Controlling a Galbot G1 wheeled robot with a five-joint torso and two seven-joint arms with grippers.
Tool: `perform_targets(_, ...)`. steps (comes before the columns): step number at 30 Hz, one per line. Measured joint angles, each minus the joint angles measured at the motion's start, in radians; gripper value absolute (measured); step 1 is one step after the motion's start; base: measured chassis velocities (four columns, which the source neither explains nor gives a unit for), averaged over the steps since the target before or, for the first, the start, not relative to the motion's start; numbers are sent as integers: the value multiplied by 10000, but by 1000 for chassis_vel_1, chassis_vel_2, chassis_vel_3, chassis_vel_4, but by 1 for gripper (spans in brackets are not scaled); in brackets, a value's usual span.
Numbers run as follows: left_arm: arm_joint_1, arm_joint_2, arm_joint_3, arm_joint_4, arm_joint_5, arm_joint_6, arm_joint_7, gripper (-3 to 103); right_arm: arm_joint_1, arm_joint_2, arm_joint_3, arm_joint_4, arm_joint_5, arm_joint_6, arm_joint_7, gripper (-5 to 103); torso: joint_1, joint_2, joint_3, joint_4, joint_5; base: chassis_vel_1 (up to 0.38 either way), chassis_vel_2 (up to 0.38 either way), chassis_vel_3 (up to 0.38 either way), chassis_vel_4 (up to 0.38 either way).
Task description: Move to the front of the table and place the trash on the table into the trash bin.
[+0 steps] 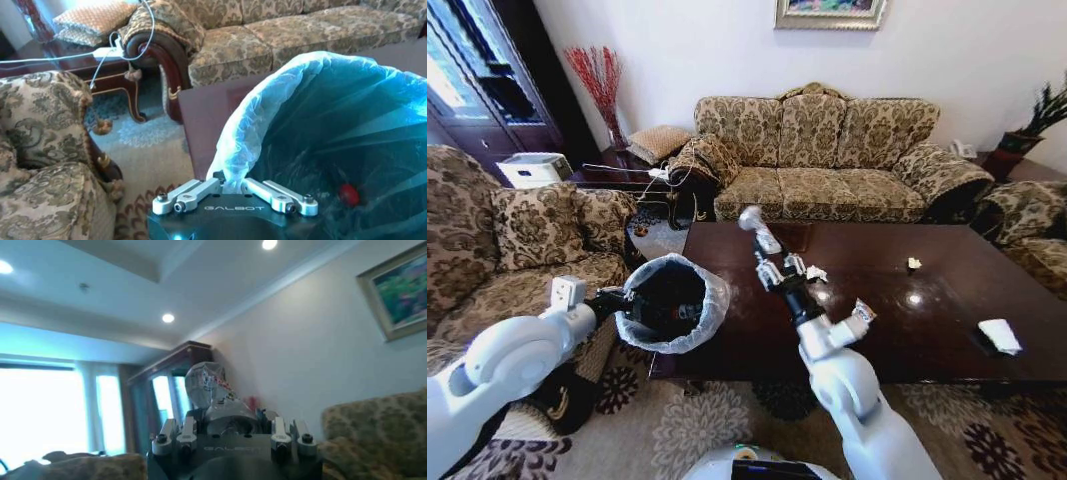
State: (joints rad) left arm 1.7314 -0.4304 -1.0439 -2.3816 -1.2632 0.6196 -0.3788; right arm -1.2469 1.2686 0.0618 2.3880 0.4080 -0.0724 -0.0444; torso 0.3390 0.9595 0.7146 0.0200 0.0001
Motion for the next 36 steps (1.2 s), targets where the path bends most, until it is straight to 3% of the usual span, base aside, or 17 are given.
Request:
perform_targets(12,302,-660,-252,-1147,-44,225,31,0,-323,245,-1816,-853,-1517,422,-668,45,0,0,0,2,2,0,0,0,0)
perform_targets(14,396,-827,-285,-1202,-37,236,27,0,-358,314,-2073,-1072,-1798,438,-675,50,-1,0,0,3,0,0,0,0,0)
perform_targets(15,420,-871,-297,-1205,-31,236,23,0,-367,320,-2114,-1104,-1839,455,-675,61,0,0,0,4,-2,0,0,0,0)
perform_targets(20,486,-971,-305,-1206,0,237,21,0,-415,324,-2163,-1055,-1893,517,-732,77,1,0,1,3,-3,0,0,0,0)
perform_targets(22,479,-1018,-299,-1207,17,237,22,0,-453,289,-2060,-917,-1902,721,-797,88,1,0,0,3,2,0,0,0,0)
perform_targets(24,473,-1060,-299,-1208,22,238,23,0,-476,287,-1997,-870,-1937,799,-795,88,1,0,0,2,1,0,0,0,0)
perform_targets(25,500,-1207,-302,-1207,84,243,22,0,-591,301,-1706,-650,-2079,1032,-581,97,1,0,0,2,0,0,0,0,0)
perform_targets(32,812,-1820,-417,-1050,666,200,143,0,-882,155,-145,-611,-1056,1902,398,100,0,0,0,3,-2,0,0,0,0)
perform_targets(34,808,-1950,-377,-1049,750,169,170,0,-828,144,262,-956,-738,1822,760,100,0,0,1,3,-1,0,0,0,0)
perform_targets(36,799,-2167,-262,-1058,908,100,198,0,-763,168,855,-1320,-528,1238,1326,100,1,0,2,2,0,0,0,0,0)
